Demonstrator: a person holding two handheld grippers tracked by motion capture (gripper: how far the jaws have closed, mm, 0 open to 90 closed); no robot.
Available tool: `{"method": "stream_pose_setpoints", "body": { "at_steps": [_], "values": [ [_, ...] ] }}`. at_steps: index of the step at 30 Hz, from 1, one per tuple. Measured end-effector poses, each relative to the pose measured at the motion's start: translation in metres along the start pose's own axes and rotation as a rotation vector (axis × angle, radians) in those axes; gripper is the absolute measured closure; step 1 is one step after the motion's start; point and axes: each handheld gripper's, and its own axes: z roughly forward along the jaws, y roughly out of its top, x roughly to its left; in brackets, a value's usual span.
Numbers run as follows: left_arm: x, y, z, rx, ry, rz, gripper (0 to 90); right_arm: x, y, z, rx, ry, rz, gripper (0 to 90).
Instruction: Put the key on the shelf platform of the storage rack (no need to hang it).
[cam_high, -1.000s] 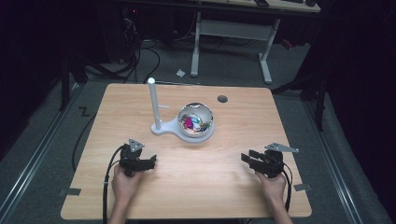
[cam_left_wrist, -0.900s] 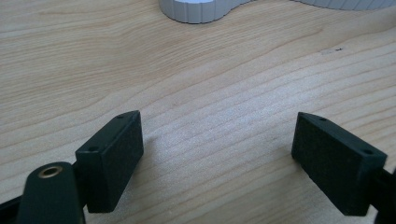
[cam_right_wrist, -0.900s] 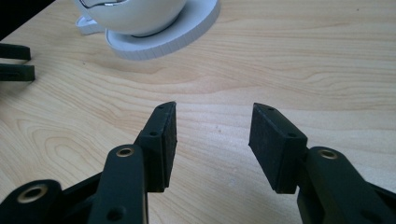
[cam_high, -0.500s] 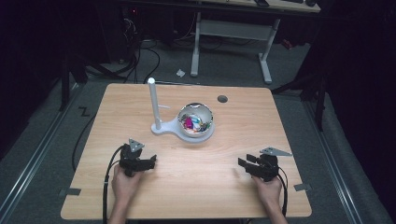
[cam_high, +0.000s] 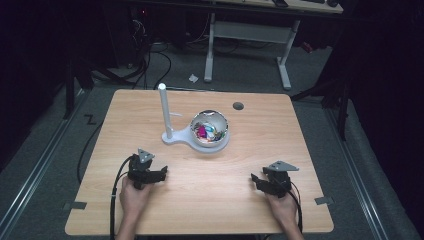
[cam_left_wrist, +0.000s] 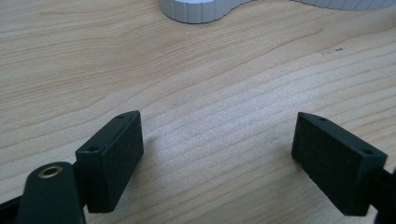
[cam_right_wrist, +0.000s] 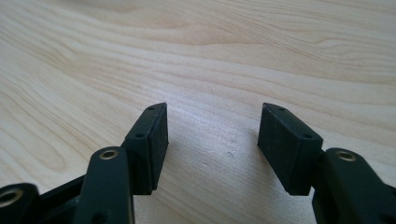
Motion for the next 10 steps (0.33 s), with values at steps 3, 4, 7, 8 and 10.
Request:
{"method": "stream_pose_setpoints", "body": {
  "at_steps": [3, 4, 7, 8, 10],
  "values": [
    [0.0000, 0.0000, 0.0000, 0.000, 0.000, 0.000, 17.0, 0.0006, 0.0004, 0.0005, 0.001, -0.003, 0.003, 41.3],
    [0.0000, 0.0000, 0.0000, 0.000, 0.000, 0.001, 17.0, 0.0006, 0.0004, 0.0005, 0.001, -0.003, 0.003, 41.3],
    [-0.0001, -0.0001, -0.0001, 0.000, 0.001, -0.002, 17.1, 0.0012, 0.0003, 0.0004, 0.002, -0.005, -0.001, 40.9],
    [-0.0005, -0.0001, -0.0002, 0.002, 0.004, -0.008, 17.1, 0.0013, 0.0003, 0.0004, 0.002, -0.006, -0.001, 40.8],
    [-0.0003, -0.0001, -0.0001, 0.000, 0.002, -0.004, 17.1, 0.0013, 0.0003, 0.0004, 0.002, -0.006, 0.000, 40.7]
  ]
}}
